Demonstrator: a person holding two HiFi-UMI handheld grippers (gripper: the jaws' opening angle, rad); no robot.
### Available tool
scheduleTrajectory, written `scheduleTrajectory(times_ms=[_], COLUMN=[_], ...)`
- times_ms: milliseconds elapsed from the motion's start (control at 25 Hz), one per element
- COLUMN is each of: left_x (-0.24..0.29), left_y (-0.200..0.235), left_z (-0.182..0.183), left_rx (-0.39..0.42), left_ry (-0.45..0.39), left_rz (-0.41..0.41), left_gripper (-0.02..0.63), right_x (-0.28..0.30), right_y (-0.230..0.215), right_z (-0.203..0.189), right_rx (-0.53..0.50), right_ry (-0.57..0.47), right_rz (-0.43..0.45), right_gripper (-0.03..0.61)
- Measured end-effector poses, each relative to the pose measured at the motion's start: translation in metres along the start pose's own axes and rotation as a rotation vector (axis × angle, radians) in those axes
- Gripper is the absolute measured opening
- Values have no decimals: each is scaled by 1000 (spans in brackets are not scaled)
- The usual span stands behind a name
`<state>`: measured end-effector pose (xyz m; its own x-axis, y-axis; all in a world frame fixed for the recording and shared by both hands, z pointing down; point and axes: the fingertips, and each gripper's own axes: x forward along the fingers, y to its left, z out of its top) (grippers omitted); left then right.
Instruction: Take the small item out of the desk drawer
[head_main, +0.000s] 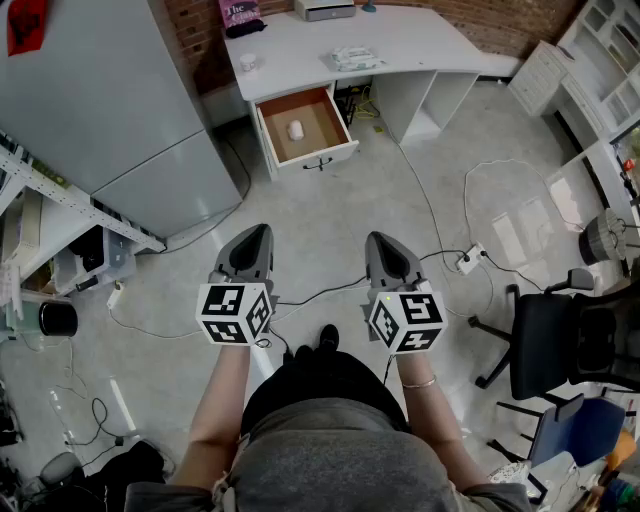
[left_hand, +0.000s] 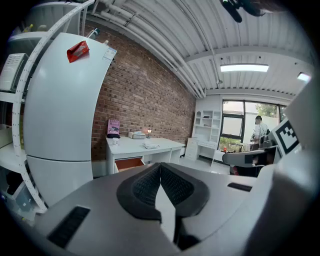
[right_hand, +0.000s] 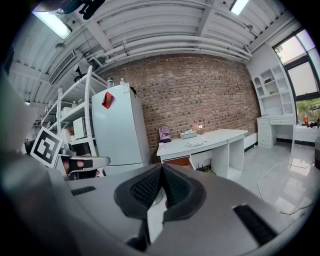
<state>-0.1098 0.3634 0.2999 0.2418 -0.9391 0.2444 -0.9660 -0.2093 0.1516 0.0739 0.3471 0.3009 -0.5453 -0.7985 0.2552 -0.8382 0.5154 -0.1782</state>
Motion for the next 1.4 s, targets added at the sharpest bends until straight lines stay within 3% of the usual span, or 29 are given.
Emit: scheduleTrajectory(times_ms=[640,760,1160,1400], left_x=[25,28,32,57], left_y=[-2,-7,-1,11], left_z=[8,6,1,2], left_rx=[-5,-1,2,-13], left_ry=[-12,-3,24,37], left_rz=[47,56,106,94], left_gripper=[28,74,127,144], right_x=[14,12,21,41], right_y=[-30,-36,-36,-49], right_z=[8,5,4,5], right_rx=[71,78,82,92], right_ry=[-11,-6,3,10], right_rz=[12,21,57,36], right_gripper=[5,5,5,5])
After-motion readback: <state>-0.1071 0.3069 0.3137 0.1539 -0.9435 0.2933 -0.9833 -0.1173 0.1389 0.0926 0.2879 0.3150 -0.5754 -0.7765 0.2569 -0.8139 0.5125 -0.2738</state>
